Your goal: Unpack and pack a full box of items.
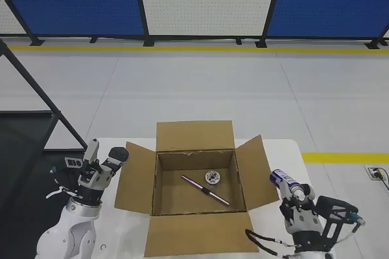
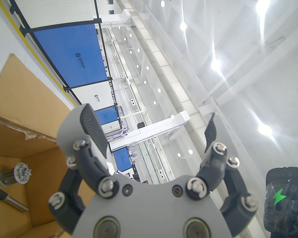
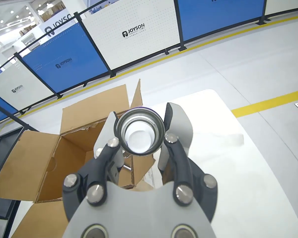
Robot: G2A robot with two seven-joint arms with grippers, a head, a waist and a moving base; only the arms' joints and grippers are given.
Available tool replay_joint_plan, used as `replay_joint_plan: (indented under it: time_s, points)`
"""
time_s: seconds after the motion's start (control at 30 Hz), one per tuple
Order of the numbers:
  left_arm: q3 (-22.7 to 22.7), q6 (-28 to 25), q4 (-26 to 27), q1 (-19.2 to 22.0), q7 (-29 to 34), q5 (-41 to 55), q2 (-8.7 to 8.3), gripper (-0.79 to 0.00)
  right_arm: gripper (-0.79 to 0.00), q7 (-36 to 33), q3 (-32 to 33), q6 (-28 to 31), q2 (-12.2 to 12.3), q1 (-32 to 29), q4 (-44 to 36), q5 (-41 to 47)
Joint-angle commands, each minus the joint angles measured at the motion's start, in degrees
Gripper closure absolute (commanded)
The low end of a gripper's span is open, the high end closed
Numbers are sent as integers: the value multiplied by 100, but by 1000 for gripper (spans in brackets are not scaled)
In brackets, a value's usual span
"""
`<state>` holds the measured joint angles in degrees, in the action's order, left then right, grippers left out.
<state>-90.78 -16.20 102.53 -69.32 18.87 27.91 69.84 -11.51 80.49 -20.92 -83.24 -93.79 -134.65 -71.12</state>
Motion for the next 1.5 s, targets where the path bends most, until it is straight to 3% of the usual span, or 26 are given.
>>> replay_joint_plan:
  time_s: [0.0,0.17,0.7,1.0,1.2,1.47]
  points:
    - [0,0,0,0,0,0,0,-785,0,376,205,73,-5,-161,0,357]
    - [0,0,0,0,0,0,0,-785,0,604,626,14,-15,-381,0,922]
    - [0,0,0,0,0,0,0,-785,0,463,698,-37,-1,-379,143,674]
    - [0,0,0,0,0,0,0,-785,0,-1172,1345,-116,101,-197,361,-425]
    - [0,0,0,0,0,0,0,-785,0,-2441,1496,272,173,135,714,-1101]
    - [0,0,0,0,0,0,0,-785,0,-3100,1166,405,197,745,1626,-1981]
